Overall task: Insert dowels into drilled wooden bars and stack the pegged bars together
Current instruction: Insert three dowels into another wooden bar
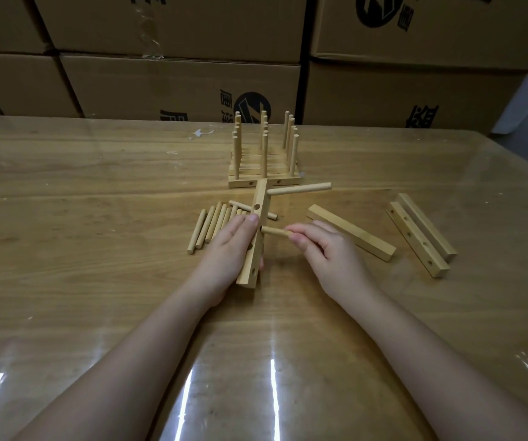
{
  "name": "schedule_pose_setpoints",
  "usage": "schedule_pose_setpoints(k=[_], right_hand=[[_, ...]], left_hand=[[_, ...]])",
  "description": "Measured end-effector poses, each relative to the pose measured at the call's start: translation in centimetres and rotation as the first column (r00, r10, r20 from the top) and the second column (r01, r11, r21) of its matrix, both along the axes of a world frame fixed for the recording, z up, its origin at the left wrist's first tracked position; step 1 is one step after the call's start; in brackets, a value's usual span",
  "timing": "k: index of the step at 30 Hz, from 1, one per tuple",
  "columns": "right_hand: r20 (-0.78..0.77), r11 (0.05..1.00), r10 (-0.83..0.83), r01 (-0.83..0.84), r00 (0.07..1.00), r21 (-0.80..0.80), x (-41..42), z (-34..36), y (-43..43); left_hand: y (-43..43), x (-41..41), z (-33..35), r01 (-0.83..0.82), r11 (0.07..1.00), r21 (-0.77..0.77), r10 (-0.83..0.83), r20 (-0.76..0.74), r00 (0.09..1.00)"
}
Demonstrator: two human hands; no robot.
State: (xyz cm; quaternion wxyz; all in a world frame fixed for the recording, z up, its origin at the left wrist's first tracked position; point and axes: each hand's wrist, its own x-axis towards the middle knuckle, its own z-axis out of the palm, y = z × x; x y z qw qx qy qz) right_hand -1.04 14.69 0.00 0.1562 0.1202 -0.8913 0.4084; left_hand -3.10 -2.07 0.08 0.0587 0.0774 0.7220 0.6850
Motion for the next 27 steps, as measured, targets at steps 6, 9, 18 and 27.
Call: schedule_pose_setpoints(k=[6, 9, 18, 27], right_hand=[[-0.136, 0.973, -0.037, 0.067, 0.990, 0.221, 0.3, 0.8, -0.4], [-0.235, 0.949, -0.047, 0.117, 0.971, 0.294, 0.5, 0.9, -0.5], [-0.433, 0.865, -0.060, 0.263, 0.900, 0.428, 0.9, 1.5, -1.3], [-0.370, 0.827, -0.053, 0.248, 0.928, 0.504, 1.2, 2.5, -1.4]], left_hand=[[0.2, -0.1, -0.3, -0.002, 1.000, -0.024, 0.002, -0.018, 1.000], [0.2, -0.2, -0.4, 0.000, 0.999, -0.047, -0.001, -0.017, 1.000], [0.1, -0.3, -0.7, -0.007, 0.999, -0.049, 0.006, -0.010, 1.000], [0.2, -0.2, -0.6, -0.003, 0.997, -0.072, 0.002, -0.023, 1.000]])
